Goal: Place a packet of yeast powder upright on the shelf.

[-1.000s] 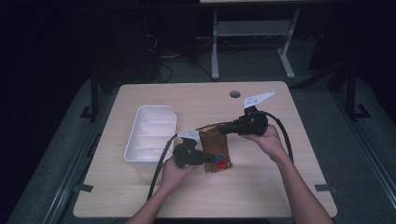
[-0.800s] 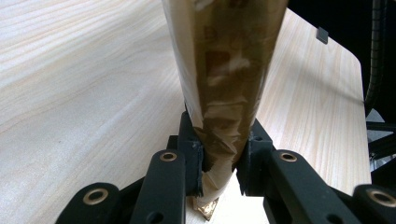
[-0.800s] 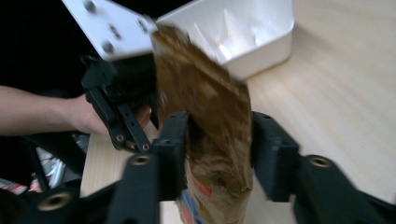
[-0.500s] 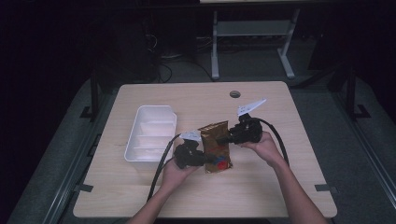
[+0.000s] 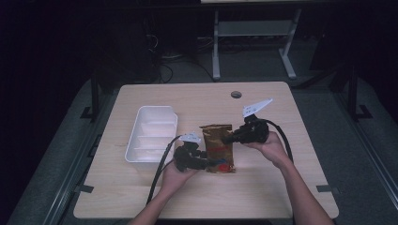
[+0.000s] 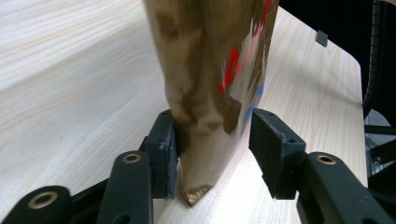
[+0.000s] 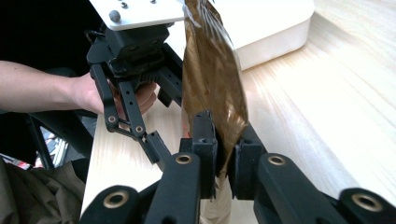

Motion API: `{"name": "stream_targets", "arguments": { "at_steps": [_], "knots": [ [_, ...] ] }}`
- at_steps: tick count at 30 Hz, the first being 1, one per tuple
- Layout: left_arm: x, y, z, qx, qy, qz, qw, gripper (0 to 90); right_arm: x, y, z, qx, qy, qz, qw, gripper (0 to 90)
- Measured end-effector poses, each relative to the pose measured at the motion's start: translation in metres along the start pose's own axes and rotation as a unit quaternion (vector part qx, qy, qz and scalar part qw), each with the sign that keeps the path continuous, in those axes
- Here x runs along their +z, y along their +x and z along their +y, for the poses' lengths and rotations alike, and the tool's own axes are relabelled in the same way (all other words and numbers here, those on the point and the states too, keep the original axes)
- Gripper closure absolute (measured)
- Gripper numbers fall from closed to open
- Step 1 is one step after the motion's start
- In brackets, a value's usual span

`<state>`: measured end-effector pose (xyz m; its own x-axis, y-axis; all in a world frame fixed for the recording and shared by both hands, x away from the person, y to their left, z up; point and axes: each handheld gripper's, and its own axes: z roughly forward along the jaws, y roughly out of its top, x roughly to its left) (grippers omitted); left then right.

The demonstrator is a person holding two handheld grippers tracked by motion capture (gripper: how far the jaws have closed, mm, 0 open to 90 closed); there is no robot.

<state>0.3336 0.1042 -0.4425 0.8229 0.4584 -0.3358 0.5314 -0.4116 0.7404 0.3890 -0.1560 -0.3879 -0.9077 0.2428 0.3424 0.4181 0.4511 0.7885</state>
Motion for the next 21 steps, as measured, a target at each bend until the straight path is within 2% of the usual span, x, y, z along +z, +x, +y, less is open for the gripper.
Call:
{"name": "stream_targets", "arguments": {
  "at_steps": [10,11,13,16,21],
  "knots": [
    [-0.006,-0.006,-0.004,0.017,0.001,0.016,0.9997,48.2,-0.017,0.005,0.000,-0.004,-0.010,-0.024,0.9996,85.4],
    [-0.006,-0.006,-0.004,0.017,0.001,0.016,0.9997,48.1,-0.017,0.005,0.000,-0.004,-0.010,-0.024,0.9996,85.4],
    [-0.006,-0.006,-0.005,0.018,0.003,0.019,0.9997,47.6,-0.023,0.005,0.000,-0.003,-0.017,-0.040,0.9991,85.8],
    [-0.006,-0.007,-0.007,0.018,0.003,0.019,0.9997,47.4,-0.027,0.004,-0.001,0.001,-0.022,-0.042,0.9989,85.8],
    [-0.006,-0.014,-0.007,0.036,0.012,0.026,0.9989,46.5,-0.036,0.001,-0.003,0.012,-0.031,-0.058,0.9977,85.9]
  ]
}}
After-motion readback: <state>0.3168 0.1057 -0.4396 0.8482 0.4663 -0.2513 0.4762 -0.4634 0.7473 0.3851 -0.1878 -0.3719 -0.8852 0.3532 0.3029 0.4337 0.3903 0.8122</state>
